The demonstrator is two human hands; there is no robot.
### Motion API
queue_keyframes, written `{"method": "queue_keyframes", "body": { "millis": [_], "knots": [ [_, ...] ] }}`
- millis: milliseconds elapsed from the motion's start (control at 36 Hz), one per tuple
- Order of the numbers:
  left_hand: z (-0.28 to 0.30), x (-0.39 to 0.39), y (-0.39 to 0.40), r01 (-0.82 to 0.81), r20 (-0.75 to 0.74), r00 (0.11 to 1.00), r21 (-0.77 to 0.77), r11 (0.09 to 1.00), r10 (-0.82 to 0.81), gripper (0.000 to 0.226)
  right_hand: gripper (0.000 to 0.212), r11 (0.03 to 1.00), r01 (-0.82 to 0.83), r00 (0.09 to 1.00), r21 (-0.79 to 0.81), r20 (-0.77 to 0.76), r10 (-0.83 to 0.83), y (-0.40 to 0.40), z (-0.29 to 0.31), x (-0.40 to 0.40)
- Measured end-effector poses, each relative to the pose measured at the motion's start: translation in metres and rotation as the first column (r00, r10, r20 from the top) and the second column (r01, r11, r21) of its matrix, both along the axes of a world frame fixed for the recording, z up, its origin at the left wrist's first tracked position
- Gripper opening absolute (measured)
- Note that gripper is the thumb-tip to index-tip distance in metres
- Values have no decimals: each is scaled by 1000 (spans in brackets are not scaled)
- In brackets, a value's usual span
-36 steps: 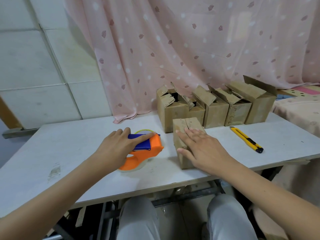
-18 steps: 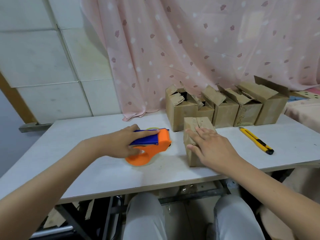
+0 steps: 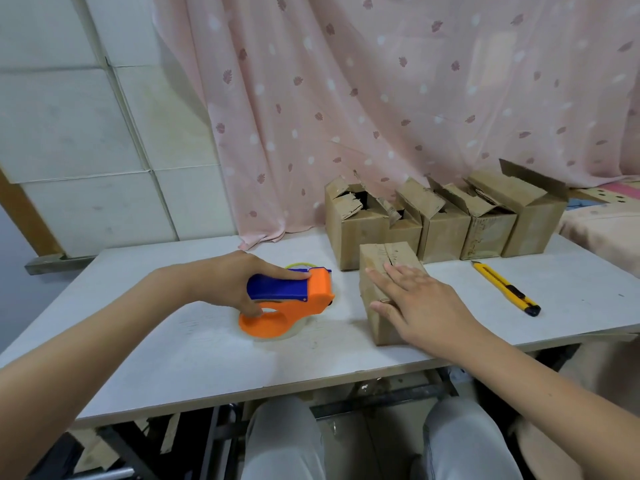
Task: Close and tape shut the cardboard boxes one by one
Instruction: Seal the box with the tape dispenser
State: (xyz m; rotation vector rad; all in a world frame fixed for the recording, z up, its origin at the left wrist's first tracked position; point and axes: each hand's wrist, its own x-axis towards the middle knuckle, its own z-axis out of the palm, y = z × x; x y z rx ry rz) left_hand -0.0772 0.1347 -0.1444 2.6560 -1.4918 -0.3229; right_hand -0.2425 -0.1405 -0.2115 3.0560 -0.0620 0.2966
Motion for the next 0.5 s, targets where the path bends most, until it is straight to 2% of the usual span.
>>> {"method": "queue_keyframes", "body": {
  "millis": [194,361,500],
  "knots": [
    [11,-2,3,-45,-71,997,-19,999,43,84,99,1000,8,1000,2,-20,-7,0,-2,0],
    [12,-9,-1,-57,-15,998,6,998,57,87,101,1000,14,1000,6,-22,-14,0,-2,1],
    [19,-16,-15,-38,85,996,107,994,29,82,101,1000,6,999,1,-38,-6,0,0,-1]
  ]
}}
